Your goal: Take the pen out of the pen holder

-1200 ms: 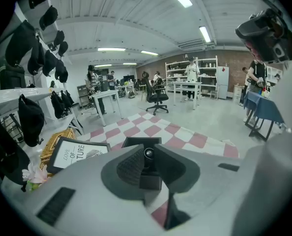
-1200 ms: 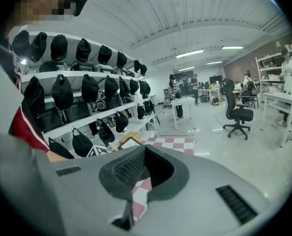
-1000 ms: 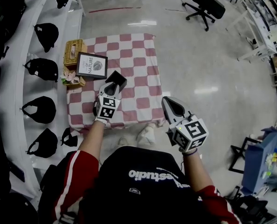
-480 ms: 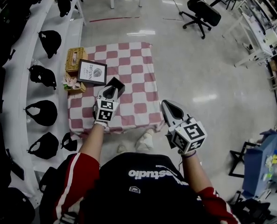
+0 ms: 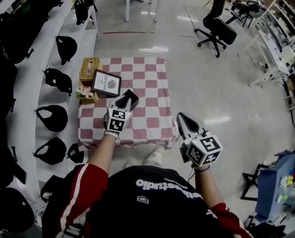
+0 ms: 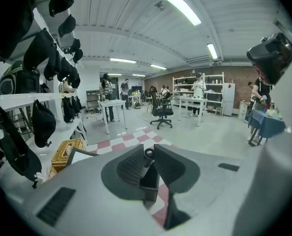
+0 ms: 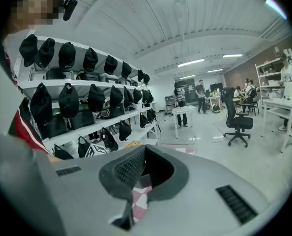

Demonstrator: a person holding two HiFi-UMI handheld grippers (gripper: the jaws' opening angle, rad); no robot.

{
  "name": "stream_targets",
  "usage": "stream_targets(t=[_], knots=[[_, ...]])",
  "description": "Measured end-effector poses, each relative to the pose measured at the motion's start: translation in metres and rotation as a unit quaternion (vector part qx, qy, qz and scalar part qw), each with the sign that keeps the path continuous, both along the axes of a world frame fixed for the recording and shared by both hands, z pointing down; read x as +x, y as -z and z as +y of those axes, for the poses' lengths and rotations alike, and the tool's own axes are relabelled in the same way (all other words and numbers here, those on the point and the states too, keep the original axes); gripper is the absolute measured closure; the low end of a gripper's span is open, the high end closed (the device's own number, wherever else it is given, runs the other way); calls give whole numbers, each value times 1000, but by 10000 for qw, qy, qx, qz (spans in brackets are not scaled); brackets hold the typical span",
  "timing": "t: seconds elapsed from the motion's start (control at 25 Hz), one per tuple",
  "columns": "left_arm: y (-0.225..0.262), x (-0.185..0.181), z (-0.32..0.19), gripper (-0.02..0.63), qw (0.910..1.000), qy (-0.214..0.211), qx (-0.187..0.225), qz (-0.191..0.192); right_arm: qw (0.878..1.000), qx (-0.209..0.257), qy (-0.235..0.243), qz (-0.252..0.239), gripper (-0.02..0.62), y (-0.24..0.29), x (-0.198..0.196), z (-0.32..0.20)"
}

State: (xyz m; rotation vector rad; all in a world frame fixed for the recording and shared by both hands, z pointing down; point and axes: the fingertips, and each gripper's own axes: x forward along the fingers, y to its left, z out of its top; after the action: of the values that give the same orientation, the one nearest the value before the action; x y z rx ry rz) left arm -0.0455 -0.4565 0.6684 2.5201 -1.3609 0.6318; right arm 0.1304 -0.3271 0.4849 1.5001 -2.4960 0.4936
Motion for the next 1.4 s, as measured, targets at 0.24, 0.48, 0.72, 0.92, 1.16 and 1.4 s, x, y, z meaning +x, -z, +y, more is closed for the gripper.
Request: stream_targets(t=[0.24,0.48,0.72,0.92,1.16,1.4], knots=[[17,-11,8,540,9999,-4,79,146,10000,48,41,26,595,7,-15,6],[43,-16,16,540,9984,-48,359,441,9999,129,72,57,595,9,-28,16],[73,-22,38,540,9961,-128,430,754,9997,218,63,-30,595,17,-41,20],[107,-27,57,540,9918,-192,609,1111,9991,393,155,-17,595,30,-58,21],[149,-43,80,540,9871,-344,966,1231,9987,448,258,31,595,34,-74,26],[187,-70,105,540,9813,-297,1296,1393,9983,502,299,57,595,41,-82,34]])
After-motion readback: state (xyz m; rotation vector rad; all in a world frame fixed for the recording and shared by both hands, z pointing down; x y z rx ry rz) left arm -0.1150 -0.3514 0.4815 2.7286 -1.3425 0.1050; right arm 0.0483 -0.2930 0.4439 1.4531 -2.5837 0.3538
